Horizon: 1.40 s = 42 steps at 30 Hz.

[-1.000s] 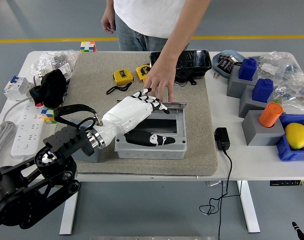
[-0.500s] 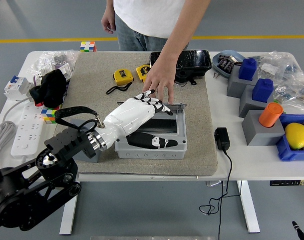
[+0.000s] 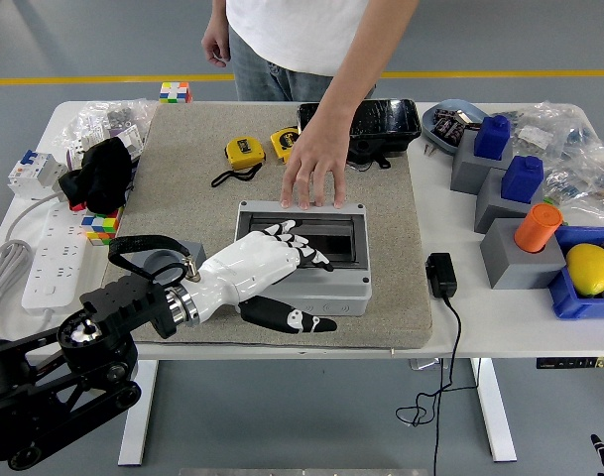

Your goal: Fetch the battery,place it into the box,close the lid of the box

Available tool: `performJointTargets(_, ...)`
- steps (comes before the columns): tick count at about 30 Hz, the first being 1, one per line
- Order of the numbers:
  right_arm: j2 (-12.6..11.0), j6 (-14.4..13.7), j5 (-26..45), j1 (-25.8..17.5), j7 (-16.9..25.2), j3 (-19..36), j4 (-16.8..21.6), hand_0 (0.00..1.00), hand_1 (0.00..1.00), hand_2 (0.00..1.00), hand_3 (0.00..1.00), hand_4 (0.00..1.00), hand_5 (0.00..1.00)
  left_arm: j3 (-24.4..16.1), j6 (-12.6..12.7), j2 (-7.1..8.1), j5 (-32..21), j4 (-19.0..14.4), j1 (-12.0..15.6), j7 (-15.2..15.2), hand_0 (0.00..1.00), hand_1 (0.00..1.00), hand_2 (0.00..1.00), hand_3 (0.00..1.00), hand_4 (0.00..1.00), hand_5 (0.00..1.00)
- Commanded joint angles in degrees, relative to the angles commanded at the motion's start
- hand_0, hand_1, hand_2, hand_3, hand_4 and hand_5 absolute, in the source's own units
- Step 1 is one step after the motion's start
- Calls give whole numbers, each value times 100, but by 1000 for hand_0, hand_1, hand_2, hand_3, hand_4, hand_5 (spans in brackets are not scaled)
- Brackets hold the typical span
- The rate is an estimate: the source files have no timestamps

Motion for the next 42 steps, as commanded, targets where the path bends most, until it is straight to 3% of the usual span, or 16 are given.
performJointTargets(4, -12, 2, 9, 17, 6, -3, 0, 800, 760, 759, 801, 998, 998, 113, -2, 57, -51, -24, -59, -18, 998, 825, 746, 774, 998, 998)
performJointTargets(12, 11, 4, -58, 4, -13, 28, 0, 800, 760, 759, 801, 998, 998, -262, 15, -132, 45, 103, -10, -42, 998, 824, 746, 773, 998, 998)
performJointTargets(21, 57, 3, -112, 3, -29, 27, 0, 799, 759, 759, 801, 998, 998, -1392, 82, -652, 287, 317, 166, -172, 929, 843, 791, 778, 998, 998)
performJointTargets(25, 101, 5, -128, -15, -37, 24, 0, 799, 759, 759, 801, 998, 998, -1851, 354, -824, 374, 430, 221, -354, 929, 843, 791, 778, 998, 998)
performJointTargets(26, 114, 5, -122, -22, -35, 14, 0, 798, 759, 758, 801, 998, 998, -1956, 429, -869, 379, 467, 234, -409, 920, 925, 882, 844, 998, 998)
performJointTargets(29, 152, 8, -92, -37, -30, -33, 0, 798, 759, 758, 801, 998, 998, -2351, 679, -1058, 411, 655, 298, -637, 920, 925, 882, 844, 998, 998)
performJointTargets(31, 165, 8, -92, -38, -33, -34, 0, 798, 759, 758, 801, 998, 998, -2585, 893, -1163, 275, 810, 318, -857, 920, 925, 882, 844, 998, 998)
performJointTargets(32, 174, 5, -94, -40, -35, -28, 0, 800, 759, 759, 801, 998, 998, -2734, 1036, -1221, 163, 911, 322, -1009, 970, 986, 948, 907, 998, 998)
performJointTargets(33, 180, 5, -94, -42, -37, -25, 0, 800, 759, 759, 801, 998, 998, -2830, 1146, -1252, 56, 975, 323, -1127, 970, 986, 948, 907, 998, 998)
performJointTargets(35, 191, 6, -109, -38, -44, -14, 0, 800, 759, 759, 801, 998, 998, -3037, 1333, -1322, -413, 1161, 323, -1445, 970, 986, 948, 907, 998, 998)
performJointTargets(37, 200, 5, -108, -33, -40, -4, 0, 800, 759, 759, 801, 998, 998, -3243, 1334, -1395, -856, 1293, 346, -1664, 970, 986, 948, 907, 998, 998)
performJointTargets(38, 204, 5, -96, -34, -34, -8, 0, 799, 759, 758, 801, 998, 998, -3346, 1312, -1428, -1117, 1347, 360, -1762, 998, 998, 998, 998, 998, 998)
performJointTargets(42, 225, 6, -150, -31, -60, 44, 0, 799, 759, 758, 801, 998, 998, -3669, 960, -1513, -2085, 1557, 405, -1890, 998, 998, 998, 998, 998, 998)
